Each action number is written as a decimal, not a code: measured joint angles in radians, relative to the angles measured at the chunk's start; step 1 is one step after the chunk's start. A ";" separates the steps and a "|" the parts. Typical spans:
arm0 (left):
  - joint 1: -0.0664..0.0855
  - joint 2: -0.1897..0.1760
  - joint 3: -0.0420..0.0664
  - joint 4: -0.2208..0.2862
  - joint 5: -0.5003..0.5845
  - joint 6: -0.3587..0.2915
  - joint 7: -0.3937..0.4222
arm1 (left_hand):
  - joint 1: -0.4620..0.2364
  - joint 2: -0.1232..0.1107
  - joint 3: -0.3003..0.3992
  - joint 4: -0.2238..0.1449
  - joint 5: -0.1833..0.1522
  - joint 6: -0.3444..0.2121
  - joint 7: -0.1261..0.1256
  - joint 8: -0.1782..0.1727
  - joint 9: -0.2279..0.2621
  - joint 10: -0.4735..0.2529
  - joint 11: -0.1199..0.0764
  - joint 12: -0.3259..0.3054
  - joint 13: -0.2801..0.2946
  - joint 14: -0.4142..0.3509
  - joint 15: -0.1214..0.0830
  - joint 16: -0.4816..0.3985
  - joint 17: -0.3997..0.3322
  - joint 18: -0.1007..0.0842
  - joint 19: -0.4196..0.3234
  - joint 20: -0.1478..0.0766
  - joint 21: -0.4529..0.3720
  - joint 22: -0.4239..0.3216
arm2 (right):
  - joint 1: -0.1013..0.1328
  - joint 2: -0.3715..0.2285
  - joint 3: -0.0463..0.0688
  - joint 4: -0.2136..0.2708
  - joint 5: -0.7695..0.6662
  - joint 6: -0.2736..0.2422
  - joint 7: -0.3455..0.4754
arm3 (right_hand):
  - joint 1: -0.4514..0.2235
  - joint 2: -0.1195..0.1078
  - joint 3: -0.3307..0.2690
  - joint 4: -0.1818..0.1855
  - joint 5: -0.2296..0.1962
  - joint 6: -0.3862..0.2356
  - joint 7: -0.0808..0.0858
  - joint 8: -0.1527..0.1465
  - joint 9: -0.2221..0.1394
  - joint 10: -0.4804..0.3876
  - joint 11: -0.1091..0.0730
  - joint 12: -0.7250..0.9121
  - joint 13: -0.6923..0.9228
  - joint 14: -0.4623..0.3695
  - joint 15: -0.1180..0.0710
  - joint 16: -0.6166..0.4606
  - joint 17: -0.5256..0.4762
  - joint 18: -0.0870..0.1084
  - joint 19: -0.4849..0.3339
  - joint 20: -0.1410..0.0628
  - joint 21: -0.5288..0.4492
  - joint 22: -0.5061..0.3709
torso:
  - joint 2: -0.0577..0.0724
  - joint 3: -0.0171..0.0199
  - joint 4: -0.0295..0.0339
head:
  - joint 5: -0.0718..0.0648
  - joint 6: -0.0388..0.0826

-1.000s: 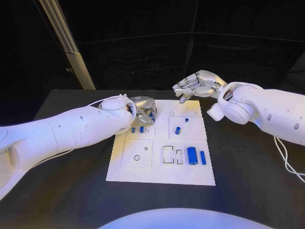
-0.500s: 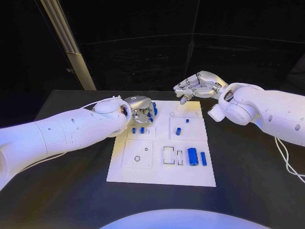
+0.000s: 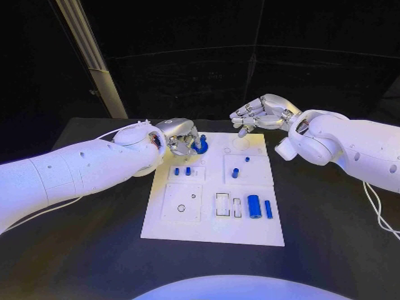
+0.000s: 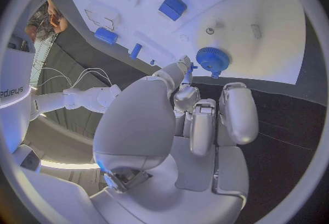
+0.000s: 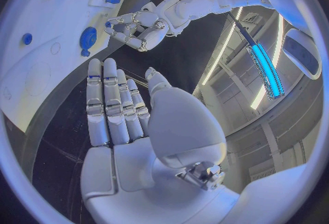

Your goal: Assemble the parts on the task board

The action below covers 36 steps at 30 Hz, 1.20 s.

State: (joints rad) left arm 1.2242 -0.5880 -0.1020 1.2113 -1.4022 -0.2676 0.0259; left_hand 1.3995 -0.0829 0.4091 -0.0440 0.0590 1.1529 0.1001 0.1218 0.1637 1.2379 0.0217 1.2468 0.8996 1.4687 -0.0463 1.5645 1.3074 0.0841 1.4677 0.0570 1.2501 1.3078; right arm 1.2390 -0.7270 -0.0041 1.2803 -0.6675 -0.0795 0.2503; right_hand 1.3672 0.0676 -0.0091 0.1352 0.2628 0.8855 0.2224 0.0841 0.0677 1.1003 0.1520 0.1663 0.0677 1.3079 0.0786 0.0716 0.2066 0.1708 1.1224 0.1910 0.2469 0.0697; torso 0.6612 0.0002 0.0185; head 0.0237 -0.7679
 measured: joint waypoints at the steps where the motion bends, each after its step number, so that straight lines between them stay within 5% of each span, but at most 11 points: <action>1: 0.001 -0.006 0.001 0.004 0.002 0.000 0.000 | -0.001 -0.001 0.001 0.001 0.000 0.000 0.000 0.000 0.000 0.000 0.000 0.000 0.000 0.000 0.000 0.000 0.000 0.000 0.000 0.000 0.002 0.000 | 0.000 0.000 0.000 0.000 0.000 0.000 0.000 | 0.000 0.000 0.000 0.000 0.000 0.000 0.000 0.000 0.000 0.000 0.000 0.000 0.000 0.000 0.000 0.000 0.000 0.000 0.000 0.000 0.000 0.000 | 0.000 0.0000 -0.0003 | 0.001 0.000; 18: 0.004 -0.104 0.004 0.059 0.038 0.067 -0.013 | -0.029 -0.017 -0.005 0.007 0.000 0.000 0.000 0.000 -0.004 0.004 -0.004 -0.004 -0.009 0.000 0.000 0.000 0.000 0.000 0.000 0.000 0.002 0.000 | 0.000 -0.006 0.000 0.001 0.000 -0.001 0.000 | 0.000 0.000 0.000 0.000 0.000 0.000 0.000 0.000 0.000 0.000 0.000 0.000 0.000 0.000 0.000 0.000 -0.001 0.000 0.000 0.000 0.000 0.000 | 0.001 0.0009 -0.0023 | 0.006 -0.002; 36: 0.005 -0.066 0.002 -0.001 0.045 0.122 -0.049 | -0.029 -0.017 -0.002 0.010 0.000 0.000 0.000 0.000 -0.005 0.004 -0.004 -0.008 -0.015 0.000 0.000 0.000 0.000 0.000 0.000 0.000 0.002 0.000 | 0.000 -0.004 0.000 0.000 0.000 -0.002 0.000 | 0.000 0.000 0.000 0.000 0.000 0.000 0.000 0.000 0.000 0.000 0.000 0.000 0.000 0.000 0.000 0.000 -0.001 0.000 0.000 0.000 0.000 0.000 | 0.001 0.0007 -0.0044 | 0.015 -0.004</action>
State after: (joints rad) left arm 1.2290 -0.6539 -0.1002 1.2103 -1.3577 -0.1452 -0.0226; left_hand 1.3701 -0.1000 0.4070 -0.0340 0.0589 1.1528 0.1000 0.1216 0.1585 1.2419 0.0178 1.2388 0.8843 1.4687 -0.0463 1.5645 1.3074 0.0841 1.4677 0.0570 1.2518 1.3078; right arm 1.2389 -0.7305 -0.0041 1.2802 -0.6676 -0.0815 0.2507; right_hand 1.3672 0.0675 -0.0091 0.1352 0.2628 0.8855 0.2224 0.0841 0.0676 1.1003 0.1520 0.1663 0.0676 1.3080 0.0786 0.0716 0.2059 0.1708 1.1223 0.1911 0.2469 0.0697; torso 0.6625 0.0009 0.0141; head 0.0384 -0.7719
